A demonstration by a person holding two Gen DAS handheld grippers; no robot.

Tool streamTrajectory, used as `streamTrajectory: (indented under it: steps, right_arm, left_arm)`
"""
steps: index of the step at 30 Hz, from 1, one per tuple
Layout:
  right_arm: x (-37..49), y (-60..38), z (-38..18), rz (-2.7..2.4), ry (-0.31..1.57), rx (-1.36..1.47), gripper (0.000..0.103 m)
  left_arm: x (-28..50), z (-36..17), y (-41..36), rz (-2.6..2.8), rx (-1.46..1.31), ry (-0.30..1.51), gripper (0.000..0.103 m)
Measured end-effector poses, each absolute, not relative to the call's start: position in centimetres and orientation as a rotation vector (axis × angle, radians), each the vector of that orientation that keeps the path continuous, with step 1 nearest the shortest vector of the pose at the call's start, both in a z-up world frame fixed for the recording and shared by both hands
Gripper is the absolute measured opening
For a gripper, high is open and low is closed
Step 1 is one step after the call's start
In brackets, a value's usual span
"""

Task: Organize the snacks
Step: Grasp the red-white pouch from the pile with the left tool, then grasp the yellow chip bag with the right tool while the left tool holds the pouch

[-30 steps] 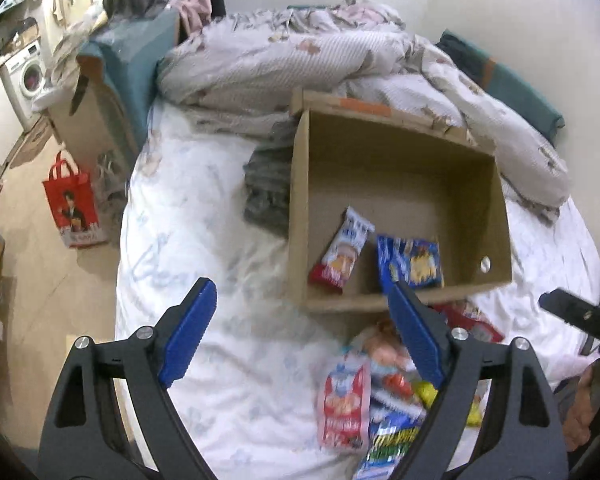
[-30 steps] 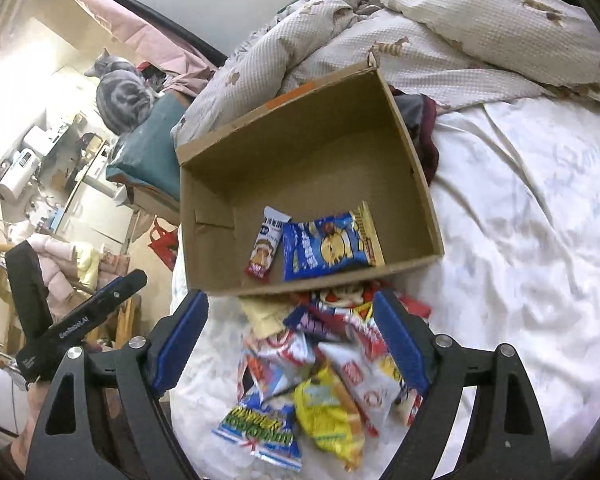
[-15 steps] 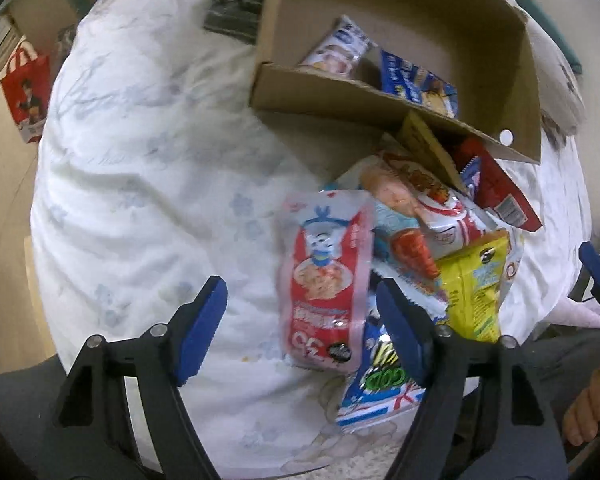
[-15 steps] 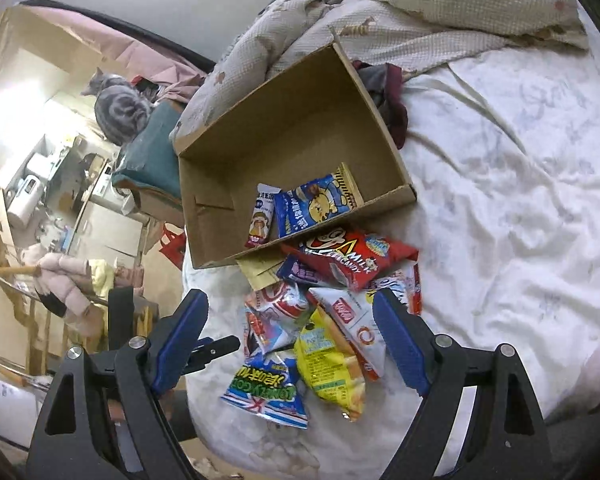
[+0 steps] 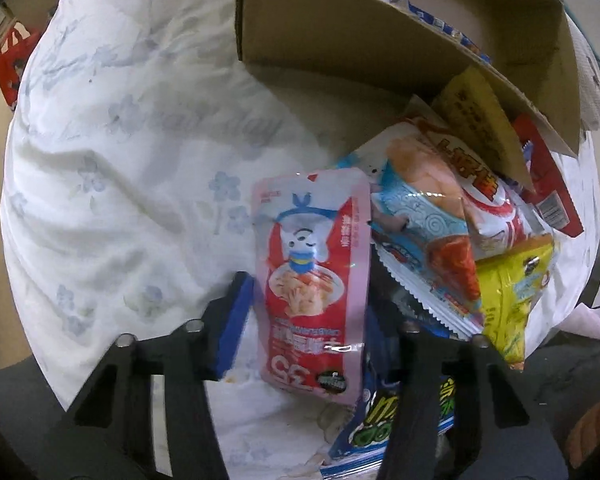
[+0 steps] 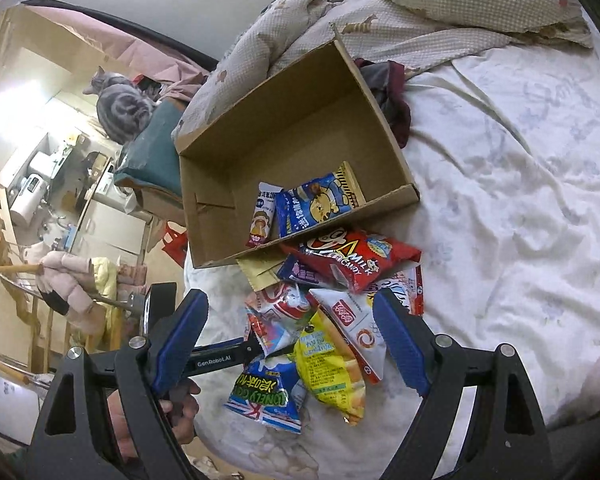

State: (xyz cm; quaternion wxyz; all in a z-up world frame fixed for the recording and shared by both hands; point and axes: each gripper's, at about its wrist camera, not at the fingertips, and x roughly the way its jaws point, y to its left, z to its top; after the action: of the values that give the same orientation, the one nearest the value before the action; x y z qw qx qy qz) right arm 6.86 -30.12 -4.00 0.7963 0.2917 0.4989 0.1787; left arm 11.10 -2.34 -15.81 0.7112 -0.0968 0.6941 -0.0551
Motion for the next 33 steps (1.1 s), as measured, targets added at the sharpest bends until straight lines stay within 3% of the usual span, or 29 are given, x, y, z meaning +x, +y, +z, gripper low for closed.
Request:
streamTrajectory:
  steps: [3, 6, 14, 23, 26, 31, 32, 33]
  right_arm:
    - [7.0, -30.0, -4.2, 0.382, 1.078, 0.627, 0.087]
    - [7.2, -30.0, -4.4, 0.381, 1.086, 0.631, 0.087]
    - [7.5, -29.3, -5.3, 0.399, 1.156, 0.629, 0.087]
    - [5.9, -27.5, -9.5, 0.401, 1.398, 0.595, 0.086]
    - [5.8, -26.7, -11.2, 0.401, 1.478, 0.600, 0.077]
    - [6.8, -24.5, -13.0, 0.331, 1.539, 0.419, 0.075]
    - [7.0, -23.6, -13.3, 0.340, 1.555, 0.371, 0.061]
    - [7.0, -23.0, -13.4, 0.350, 1.565, 0.343, 0.055]
  left_arm:
    - [10.7, -15.4, -2.4, -0.104, -0.174, 1.536, 0.026]
    - [10.2, -14.4, -1.6, -0.090, -0.186, 1.515, 0.021]
    - [9.2, -10.7, 0.9, -0.027, -0.202, 1.460, 0.019]
    - [8.8, -8.8, 0.9, -0.063, -0.260, 1.412, 0.019]
    - [8.3, -7.8, 1.7, -0.091, -0.302, 1.408, 0.019]
    - [8.0, -7.3, 2.3, -0.109, -0.288, 1.402, 0.019]
    - [8.3, -7.2, 2.0, -0.105, -0.283, 1.400, 0.019]
    - [8.4, -7.1, 2.1, -0.098, -0.279, 1.397, 0.019]
